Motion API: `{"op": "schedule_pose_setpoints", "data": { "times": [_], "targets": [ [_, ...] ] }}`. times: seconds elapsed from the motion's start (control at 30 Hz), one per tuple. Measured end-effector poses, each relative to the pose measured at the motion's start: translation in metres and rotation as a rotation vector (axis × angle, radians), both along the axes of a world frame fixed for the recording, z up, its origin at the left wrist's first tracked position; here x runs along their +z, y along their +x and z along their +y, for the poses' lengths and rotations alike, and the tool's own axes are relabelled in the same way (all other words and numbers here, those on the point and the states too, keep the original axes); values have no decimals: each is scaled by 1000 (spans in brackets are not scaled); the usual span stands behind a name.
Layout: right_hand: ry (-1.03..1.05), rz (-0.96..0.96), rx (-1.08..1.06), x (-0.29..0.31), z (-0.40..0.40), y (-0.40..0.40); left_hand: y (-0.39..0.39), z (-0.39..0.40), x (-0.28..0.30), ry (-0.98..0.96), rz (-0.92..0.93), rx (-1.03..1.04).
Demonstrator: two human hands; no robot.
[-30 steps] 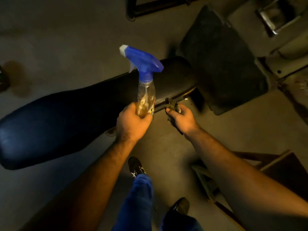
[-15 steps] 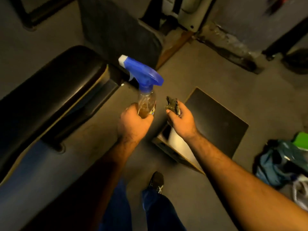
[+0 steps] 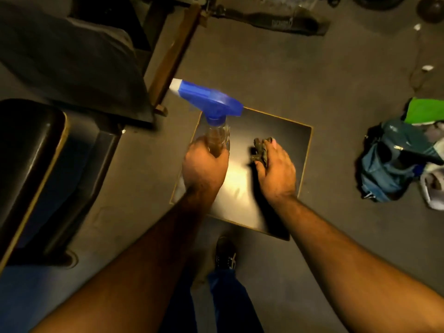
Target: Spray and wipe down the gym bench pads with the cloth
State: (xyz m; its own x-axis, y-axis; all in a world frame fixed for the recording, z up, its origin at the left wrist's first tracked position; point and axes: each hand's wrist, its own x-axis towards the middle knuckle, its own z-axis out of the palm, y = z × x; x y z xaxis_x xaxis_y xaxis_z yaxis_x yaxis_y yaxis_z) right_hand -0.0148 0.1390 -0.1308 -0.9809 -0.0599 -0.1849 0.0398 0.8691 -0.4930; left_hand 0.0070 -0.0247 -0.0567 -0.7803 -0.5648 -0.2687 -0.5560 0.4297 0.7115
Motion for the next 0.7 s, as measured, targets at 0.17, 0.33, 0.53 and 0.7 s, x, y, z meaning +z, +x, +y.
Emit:
{"op": "schedule_pose_setpoints", "data": {
  "times": [0.17,0.33,0.53,0.7],
  "targets": [
    [240,-71,116,-42,-3,6,-12,10,-32,-104,-45,-89],
    [281,-50,138,-45,-1,3,-12,15,-35,-99,-56,-82],
    [297,-192,168,-27,-4,-6,-12,15,-31,-89,-85,-121],
    [105,-272,100,9,4,-12,5,-3,-9,-84,-206,-187]
  ]
}}
